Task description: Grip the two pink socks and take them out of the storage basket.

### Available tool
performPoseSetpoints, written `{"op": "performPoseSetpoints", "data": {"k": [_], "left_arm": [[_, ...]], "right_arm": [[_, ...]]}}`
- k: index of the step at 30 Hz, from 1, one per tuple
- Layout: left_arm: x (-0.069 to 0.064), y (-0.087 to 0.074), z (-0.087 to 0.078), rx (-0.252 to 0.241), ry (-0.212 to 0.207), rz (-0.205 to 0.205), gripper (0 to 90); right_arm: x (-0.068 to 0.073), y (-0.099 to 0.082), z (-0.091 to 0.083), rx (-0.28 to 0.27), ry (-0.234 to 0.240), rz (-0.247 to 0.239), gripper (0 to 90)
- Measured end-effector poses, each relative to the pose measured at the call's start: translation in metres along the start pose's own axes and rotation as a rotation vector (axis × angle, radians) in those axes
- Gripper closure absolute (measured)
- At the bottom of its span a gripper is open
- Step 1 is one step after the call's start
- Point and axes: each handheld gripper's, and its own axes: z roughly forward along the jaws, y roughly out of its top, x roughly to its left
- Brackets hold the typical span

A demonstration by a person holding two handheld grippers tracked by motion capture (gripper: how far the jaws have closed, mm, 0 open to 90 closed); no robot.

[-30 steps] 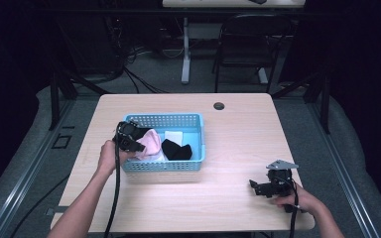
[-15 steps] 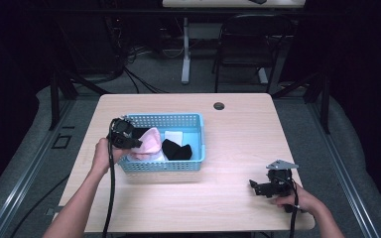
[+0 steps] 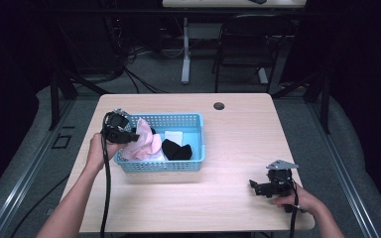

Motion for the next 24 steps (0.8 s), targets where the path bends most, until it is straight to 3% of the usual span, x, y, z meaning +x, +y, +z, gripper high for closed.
{"op": "performPoseSetpoints", "data": {"k": [24], "left_arm": [[0.0, 0.028, -0.043, -0.01, 0.006, 0.031, 88.5]], "right_arm": [[0.0, 0.0, 0.0, 0.0, 0.0, 0.001, 0.0]]}}
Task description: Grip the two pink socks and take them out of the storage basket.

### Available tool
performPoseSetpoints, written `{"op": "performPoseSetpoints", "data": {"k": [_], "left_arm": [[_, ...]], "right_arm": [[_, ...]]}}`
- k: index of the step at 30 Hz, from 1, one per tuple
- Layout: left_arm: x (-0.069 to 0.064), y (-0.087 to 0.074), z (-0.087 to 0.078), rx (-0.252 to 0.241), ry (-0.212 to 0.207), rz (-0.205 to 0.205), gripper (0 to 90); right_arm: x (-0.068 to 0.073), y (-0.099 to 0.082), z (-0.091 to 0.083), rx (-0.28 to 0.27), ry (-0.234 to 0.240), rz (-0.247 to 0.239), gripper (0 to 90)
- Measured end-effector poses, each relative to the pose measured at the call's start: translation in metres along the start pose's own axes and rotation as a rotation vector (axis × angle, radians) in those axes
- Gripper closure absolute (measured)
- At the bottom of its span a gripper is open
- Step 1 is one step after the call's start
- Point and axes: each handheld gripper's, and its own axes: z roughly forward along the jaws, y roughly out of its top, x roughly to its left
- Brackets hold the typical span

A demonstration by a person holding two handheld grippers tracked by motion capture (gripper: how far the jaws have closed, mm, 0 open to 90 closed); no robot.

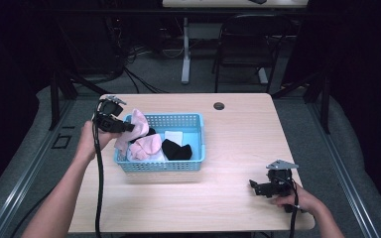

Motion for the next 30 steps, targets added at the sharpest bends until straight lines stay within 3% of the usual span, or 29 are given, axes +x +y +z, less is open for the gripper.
{"op": "performPoseSetpoints", "data": {"k": [13, 30], "left_arm": [[0.01, 0.007, -0.027, -0.002, 0.018, -0.01, 88.4], [0.034, -0.003, -0.066, -0.011, 0.082, -0.045, 88.5]], "right_arm": [[0.0, 0.0, 0.0, 0.0, -0.001, 0.0, 0.0], [0.0, 0.0, 0.0, -0.001, -0.001, 0.0, 0.0]]}}
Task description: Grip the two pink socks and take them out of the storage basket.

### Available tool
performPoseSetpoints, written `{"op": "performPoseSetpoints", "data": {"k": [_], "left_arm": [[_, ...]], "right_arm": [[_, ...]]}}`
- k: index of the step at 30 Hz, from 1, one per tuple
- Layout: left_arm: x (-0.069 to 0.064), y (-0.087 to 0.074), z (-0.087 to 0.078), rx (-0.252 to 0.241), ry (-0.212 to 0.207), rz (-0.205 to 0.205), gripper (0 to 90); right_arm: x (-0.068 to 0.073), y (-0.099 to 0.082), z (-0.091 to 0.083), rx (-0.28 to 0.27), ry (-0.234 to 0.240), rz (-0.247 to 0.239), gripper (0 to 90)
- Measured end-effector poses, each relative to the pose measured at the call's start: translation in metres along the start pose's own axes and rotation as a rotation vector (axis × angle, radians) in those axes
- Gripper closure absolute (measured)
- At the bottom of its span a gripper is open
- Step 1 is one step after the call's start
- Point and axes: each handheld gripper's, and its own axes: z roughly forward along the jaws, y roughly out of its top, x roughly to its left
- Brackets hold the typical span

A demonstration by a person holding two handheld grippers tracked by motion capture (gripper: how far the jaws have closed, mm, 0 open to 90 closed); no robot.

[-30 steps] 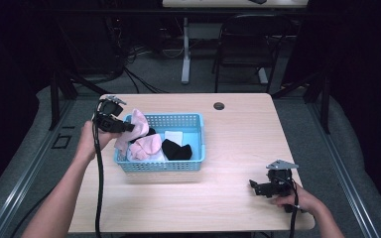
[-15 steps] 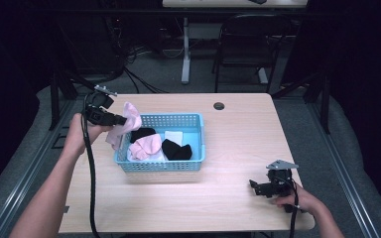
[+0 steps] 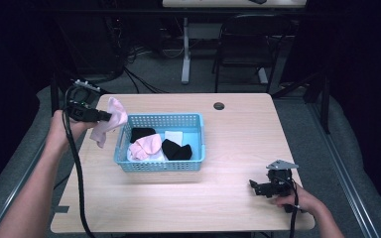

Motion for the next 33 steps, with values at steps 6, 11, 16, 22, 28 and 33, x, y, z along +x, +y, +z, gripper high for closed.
{"op": "performPoseSetpoints", "data": {"k": [6, 11, 16, 22, 28, 33], "left_arm": [[0.016, -0.01, -0.008, 0.006, 0.034, -0.037, 88.4], [0.029, -0.02, -0.012, 0.034, 0.055, -0.068, 88.5], [0.039, -0.03, -0.01, 0.069, 0.076, -0.095, 88.5], [0.049, -0.044, -0.003, 0.103, 0.099, -0.135, 88.4], [0.056, -0.059, 0.018, 0.159, 0.092, -0.16, 88.4], [0.059, -0.071, 0.039, 0.194, 0.074, -0.178, 88.4]], "right_arm": [[0.0, 0.0, 0.0, 0.001, 0.0, -0.001, 0.0], [0.0, 0.0, 0.0, 0.0, 0.0, -0.001, 0.0], [0.0, 0.0, 0.0, 0.0, 0.0, 0.0, 0.0], [0.0, 0.0, 0.0, 0.0, 0.0, 0.0, 0.0], [0.0, 0.0, 0.0, 0.0, 0.0, 0.0, 0.0], [0.0, 0.0, 0.0, -0.002, -0.003, 0.002, 0.0]]}}
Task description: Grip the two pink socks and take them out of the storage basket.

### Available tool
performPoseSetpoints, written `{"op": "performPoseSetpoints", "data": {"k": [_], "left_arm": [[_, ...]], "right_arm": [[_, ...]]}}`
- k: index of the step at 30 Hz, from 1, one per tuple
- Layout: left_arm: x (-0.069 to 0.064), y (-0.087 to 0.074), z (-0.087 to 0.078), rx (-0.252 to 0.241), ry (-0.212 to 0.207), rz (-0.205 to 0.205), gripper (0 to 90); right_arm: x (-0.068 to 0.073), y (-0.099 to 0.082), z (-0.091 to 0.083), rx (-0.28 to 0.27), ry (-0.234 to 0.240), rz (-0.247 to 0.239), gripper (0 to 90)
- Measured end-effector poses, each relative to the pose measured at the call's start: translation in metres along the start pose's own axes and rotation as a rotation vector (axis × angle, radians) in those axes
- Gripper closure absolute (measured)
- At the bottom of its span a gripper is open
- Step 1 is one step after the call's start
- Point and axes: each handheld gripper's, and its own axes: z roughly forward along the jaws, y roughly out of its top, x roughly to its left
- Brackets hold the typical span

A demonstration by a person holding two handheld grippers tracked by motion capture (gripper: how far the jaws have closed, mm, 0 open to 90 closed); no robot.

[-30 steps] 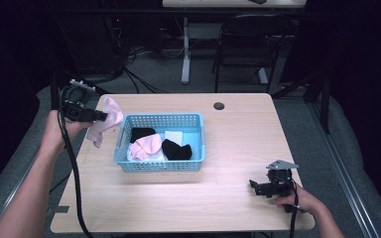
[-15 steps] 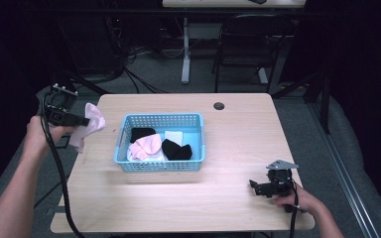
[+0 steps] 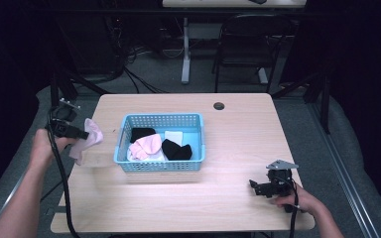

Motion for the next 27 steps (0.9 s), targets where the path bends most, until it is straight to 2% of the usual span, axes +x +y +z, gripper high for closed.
{"op": "performPoseSetpoints", "data": {"k": [4, 7, 13, 18, 20, 22, 27], "left_arm": [[-0.003, -0.005, 0.02, 0.027, -0.018, -0.009, 88.4], [-0.003, -0.012, 0.038, 0.033, -0.033, -0.034, 88.3], [-0.001, -0.025, 0.072, 0.083, -0.073, -0.062, 87.9], [-0.002, -0.03, 0.088, 0.105, -0.089, -0.079, 86.3], [-0.002, -0.032, 0.09, 0.097, -0.097, -0.09, 80.6], [0.0, -0.035, 0.089, 0.084, -0.12, -0.123, 70.1], [0.0, -0.04, 0.077, 0.038, -0.104, -0.153, 48.4]], "right_arm": [[0.0, 0.0, 0.0, 0.001, 0.003, -0.001, 0.0], [0.0, 0.0, 0.0, 0.002, 0.003, -0.002, 0.0], [0.0, 0.0, 0.0, 0.002, 0.003, -0.002, 0.0], [0.0, 0.0, 0.0, 0.002, 0.003, -0.001, 0.0], [0.0, 0.0, 0.0, 0.001, 0.003, -0.001, 0.0], [0.0, 0.0, 0.0, 0.0, 0.0, 0.0, 0.0], [0.0, 0.0, 0.0, 0.001, 0.002, -0.001, 0.0]]}}
